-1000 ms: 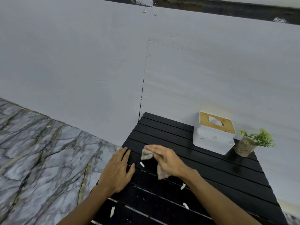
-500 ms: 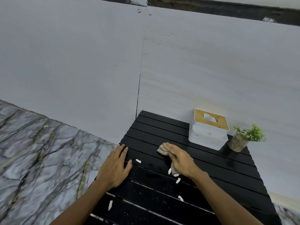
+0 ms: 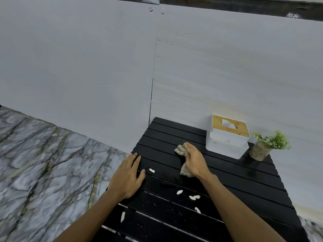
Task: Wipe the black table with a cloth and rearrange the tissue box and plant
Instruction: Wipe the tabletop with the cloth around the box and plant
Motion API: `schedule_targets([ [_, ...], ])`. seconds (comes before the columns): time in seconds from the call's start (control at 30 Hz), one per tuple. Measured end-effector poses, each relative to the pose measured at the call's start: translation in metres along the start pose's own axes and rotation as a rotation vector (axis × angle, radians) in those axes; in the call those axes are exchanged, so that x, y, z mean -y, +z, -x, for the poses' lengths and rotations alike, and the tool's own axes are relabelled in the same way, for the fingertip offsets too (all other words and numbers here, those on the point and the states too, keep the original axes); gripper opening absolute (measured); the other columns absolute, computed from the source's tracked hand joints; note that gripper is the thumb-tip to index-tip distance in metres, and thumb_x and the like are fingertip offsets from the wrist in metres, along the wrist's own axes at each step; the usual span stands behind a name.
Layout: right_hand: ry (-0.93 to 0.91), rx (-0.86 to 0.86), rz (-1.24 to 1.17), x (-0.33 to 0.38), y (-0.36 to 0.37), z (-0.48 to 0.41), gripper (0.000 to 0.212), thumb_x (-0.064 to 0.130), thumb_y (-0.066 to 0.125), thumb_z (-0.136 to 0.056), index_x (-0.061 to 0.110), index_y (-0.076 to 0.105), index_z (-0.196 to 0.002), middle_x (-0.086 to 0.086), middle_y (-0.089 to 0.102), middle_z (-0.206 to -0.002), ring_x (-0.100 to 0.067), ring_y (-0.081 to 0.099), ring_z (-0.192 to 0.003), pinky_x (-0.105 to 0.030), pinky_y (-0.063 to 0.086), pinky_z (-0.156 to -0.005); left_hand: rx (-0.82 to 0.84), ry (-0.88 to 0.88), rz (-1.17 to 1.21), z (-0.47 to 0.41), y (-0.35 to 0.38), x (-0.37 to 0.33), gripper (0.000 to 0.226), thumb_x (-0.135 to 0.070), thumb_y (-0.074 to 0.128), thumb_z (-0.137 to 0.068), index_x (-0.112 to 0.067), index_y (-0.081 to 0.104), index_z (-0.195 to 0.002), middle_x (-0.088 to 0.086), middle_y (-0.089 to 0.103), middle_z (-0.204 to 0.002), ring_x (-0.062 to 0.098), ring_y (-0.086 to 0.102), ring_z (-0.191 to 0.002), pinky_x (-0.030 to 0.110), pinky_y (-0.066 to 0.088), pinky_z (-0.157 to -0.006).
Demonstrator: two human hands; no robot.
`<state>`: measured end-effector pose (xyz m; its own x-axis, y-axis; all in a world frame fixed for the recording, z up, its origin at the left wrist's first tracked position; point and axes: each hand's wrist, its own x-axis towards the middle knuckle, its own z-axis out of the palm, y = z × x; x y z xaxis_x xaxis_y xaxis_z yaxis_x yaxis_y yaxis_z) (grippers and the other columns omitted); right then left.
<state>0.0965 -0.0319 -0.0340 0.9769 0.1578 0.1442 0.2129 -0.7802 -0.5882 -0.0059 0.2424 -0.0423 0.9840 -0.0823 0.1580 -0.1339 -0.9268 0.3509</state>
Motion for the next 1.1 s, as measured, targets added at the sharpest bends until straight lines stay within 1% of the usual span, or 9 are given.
schedule_targets([
  [0.17, -0.006, 0.088, 0.085, 0.031, 0.029, -0.014, 0.049, 0.014, 0.036, -0.105, 0.012, 0.032, -0.155, -0.004, 0.026, -0.164, -0.026, 0.032, -0.147, -0.044, 0.032, -0.118, -0.012, 0.012, 0.008, -0.001, 0.001, 0.002, 0.080, -0.059, 0.009, -0.090, -0.012, 0.025, -0.153, 0.005, 0.019, -0.161, 0.018, 0.011, -0.150, 0.028, 0.005, -0.119],
  [0.4, -0.266, 0.323, 0.049, 0.053, 0.027, 0.006, 0.056, 0.030, 0.047, -0.102, 0.030, 0.031, -0.155, 0.011, 0.030, -0.162, -0.009, 0.024, -0.150, -0.037, 0.027, -0.122, -0.012, 0.021, 0.048, -0.002, 0.000, 0.005, 0.083, -0.062, 0.008, -0.087, -0.014, 0.024, -0.153, 0.003, 0.019, -0.161, 0.017, 0.012, -0.149, 0.027, 0.005, -0.118],
  [0.47, -0.249, 0.255, 0.069, 0.052, 0.012, 0.016, 0.061, 0.047, 0.054, -0.095, 0.036, 0.035, -0.152, 0.017, 0.026, -0.161, -0.006, 0.025, -0.147, -0.033, 0.030, -0.118, -0.055, 0.016, 0.082, -0.005, -0.002, 0.005, 0.078, -0.060, 0.015, -0.089, -0.014, 0.031, -0.150, 0.004, 0.029, -0.157, 0.019, 0.023, -0.146, 0.031, 0.014, -0.118],
  [0.57, -0.292, -0.013, 0.206, 0.058, -0.006, 0.044, 0.045, 0.066, 0.058, -0.083, 0.034, 0.059, -0.115, 0.011, 0.046, -0.125, -0.010, 0.045, -0.113, -0.029, 0.043, -0.095, -0.185, 0.092, 0.050, -0.020, -0.007, 0.007, 0.057, -0.050, 0.034, -0.092, -0.017, 0.051, -0.135, 0.002, 0.049, -0.138, 0.019, 0.043, -0.129, 0.036, 0.033, -0.111],
  [0.63, -0.304, -0.063, 0.362, 0.062, -0.008, 0.061, 0.042, 0.074, 0.055, -0.076, 0.034, 0.058, -0.089, 0.012, 0.045, -0.102, -0.012, 0.042, -0.095, -0.030, 0.041, -0.083, -0.230, 0.191, 0.029, -0.035, -0.008, 0.008, 0.039, -0.041, 0.048, -0.091, -0.022, 0.059, -0.123, -0.002, 0.055, -0.125, 0.018, 0.048, -0.119, 0.038, 0.039, -0.104],
  [0.77, -0.164, -0.001, 0.517, 0.064, -0.001, 0.076, 0.035, 0.066, 0.056, -0.076, 0.032, 0.063, -0.082, 0.012, 0.046, -0.097, -0.016, 0.042, -0.095, -0.034, 0.039, -0.081, -0.189, 0.303, -0.018, -0.059, -0.002, 0.004, 0.025, -0.028, 0.072, -0.083, -0.024, 0.069, -0.108, -0.001, 0.059, -0.117, 0.022, 0.051, -0.114, 0.041, 0.045, -0.097],
  [0.9, -0.091, 0.064, 0.338, 0.067, -0.002, 0.075, 0.015, 0.042, 0.064, -0.079, 0.028, 0.064, -0.079, 0.013, 0.047, -0.098, -0.014, 0.043, -0.097, -0.034, 0.039, -0.083, -0.239, 0.374, -0.023, -0.071, 0.000, -0.005, 0.010, -0.028, 0.072, -0.084, -0.023, 0.072, -0.092, -0.002, 0.059, -0.109, 0.019, 0.050, -0.108, 0.041, 0.048, -0.090],
  [1.0, 0.081, 0.129, -0.152, 0.071, -0.022, 0.071, 0.020, 0.039, 0.064, -0.075, 0.020, 0.065, -0.068, 0.012, 0.060, -0.092, -0.007, 0.054, -0.088, -0.029, 0.047, -0.081, -0.233, 0.382, 0.070, -0.077, -0.003, 0.000, 0.014, -0.030, 0.056, -0.089, -0.024, 0.068, -0.089, -0.008, 0.055, -0.113, 0.012, 0.043, -0.113, 0.038, 0.040, -0.095],
  [1.1, 0.313, 0.102, -0.537, 0.063, -0.048, 0.056, 0.021, 0.027, 0.061, -0.086, 0.013, 0.068, -0.072, 0.003, 0.069, -0.075, -0.012, 0.062, -0.071, -0.031, 0.052, -0.073, -0.187, 0.253, 0.344, -0.088, -0.020, 0.000, 0.013, -0.033, 0.051, -0.091, -0.029, 0.063, -0.094, -0.019, 0.056, -0.111, 0.009, 0.043, -0.112, 0.033, 0.035, -0.095],
])
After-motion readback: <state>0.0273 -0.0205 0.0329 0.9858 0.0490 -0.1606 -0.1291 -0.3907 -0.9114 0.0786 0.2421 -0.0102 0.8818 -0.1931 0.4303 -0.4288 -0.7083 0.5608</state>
